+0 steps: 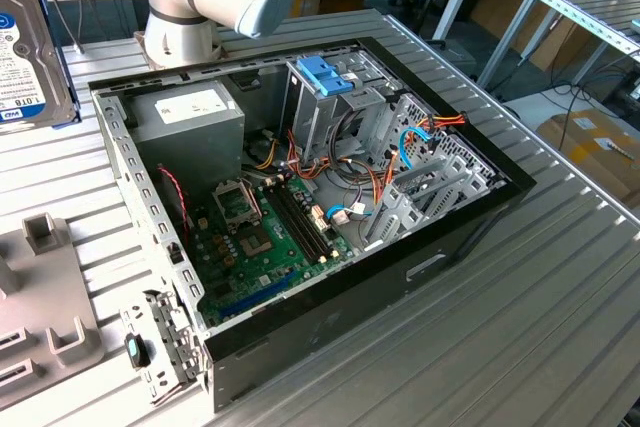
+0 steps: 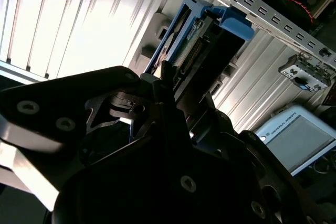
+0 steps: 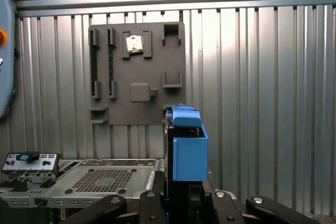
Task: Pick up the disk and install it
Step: 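Pick up the disk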
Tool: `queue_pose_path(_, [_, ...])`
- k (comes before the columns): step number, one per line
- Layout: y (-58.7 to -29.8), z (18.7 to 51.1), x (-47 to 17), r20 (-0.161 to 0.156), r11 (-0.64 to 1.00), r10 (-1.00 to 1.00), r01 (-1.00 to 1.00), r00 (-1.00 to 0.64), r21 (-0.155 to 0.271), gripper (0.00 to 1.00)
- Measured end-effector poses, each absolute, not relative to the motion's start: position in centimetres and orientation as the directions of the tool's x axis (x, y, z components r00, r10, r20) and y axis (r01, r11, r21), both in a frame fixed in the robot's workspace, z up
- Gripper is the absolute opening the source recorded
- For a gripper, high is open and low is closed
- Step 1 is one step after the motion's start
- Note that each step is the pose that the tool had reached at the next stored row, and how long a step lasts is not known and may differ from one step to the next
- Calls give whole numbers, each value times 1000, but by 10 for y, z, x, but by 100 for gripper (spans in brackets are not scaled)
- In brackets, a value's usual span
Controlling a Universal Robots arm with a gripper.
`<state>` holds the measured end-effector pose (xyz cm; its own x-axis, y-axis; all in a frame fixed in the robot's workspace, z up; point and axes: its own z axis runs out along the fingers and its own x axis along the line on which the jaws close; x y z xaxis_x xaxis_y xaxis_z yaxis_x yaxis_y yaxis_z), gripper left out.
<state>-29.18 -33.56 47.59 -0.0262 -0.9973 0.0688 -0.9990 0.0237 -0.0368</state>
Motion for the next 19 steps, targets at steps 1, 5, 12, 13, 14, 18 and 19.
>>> queue_pose_path(1, [-335, 476, -292, 69, 24, -997, -999, -26, -37, 35])
queue_pose_path(5, [-335, 477, -292, 69, 24, -997, -999, -26, -37, 35])
queue_pose_path(12, [-335, 477, -290, 69, 24, -997, -999, -26, -37, 35])
queue_pose_path(13, [-335, 477, -288, 69, 24, -997, -999, -26, -37, 35])
queue_pose_path(14, [-335, 477, -287, 69, 24, -997, -999, -26, -37, 35])
queue_pose_path(18, [-335, 477, -279, 69, 24, -997, -999, -26, -37, 35])
queue_pose_path(19, [-335, 477, -275, 69, 24, -997, -999, -26, -37, 35])
